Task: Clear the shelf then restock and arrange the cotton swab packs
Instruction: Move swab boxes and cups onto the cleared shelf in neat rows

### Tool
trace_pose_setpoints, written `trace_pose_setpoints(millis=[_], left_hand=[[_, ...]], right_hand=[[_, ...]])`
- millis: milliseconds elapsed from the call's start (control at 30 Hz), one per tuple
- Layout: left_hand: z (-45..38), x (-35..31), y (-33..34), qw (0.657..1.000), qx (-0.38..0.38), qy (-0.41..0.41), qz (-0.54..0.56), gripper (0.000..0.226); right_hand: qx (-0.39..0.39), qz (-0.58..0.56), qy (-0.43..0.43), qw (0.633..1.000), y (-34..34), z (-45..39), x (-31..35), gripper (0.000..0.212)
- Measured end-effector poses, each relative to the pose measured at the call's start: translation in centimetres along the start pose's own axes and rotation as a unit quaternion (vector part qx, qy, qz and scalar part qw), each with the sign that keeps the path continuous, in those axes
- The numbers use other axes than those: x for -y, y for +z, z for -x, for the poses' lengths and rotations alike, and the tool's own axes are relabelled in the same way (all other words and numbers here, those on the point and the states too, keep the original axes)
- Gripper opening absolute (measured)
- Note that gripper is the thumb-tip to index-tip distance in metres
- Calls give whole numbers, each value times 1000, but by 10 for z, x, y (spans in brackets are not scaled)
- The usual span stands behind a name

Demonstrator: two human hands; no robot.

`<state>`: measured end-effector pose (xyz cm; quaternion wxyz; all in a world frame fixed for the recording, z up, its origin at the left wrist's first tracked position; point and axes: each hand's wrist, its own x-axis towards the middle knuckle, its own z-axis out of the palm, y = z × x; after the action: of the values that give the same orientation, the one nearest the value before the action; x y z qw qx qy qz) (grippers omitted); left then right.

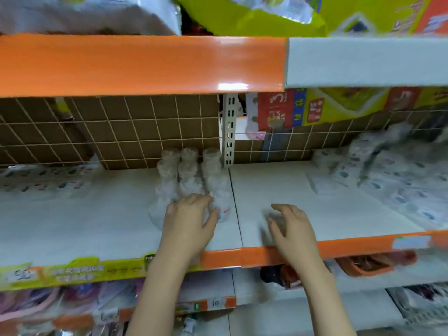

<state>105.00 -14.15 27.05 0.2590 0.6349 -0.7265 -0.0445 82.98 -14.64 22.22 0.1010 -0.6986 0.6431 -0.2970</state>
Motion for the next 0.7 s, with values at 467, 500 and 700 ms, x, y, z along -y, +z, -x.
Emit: trace_pose_setpoints(millis=[467,500,700], left_hand=[[-18,-23,32,995,87,29,48,37],[-19,-24,34,994,91,33,48,38],[-31,-37,45,995,90,37,39,40]], right_hand=[[68,35,34,996,1,-9,-32,42],[70,41,35,996,-1,-11,-34,43],[76,45,27,996,-7,-25,-51,41]])
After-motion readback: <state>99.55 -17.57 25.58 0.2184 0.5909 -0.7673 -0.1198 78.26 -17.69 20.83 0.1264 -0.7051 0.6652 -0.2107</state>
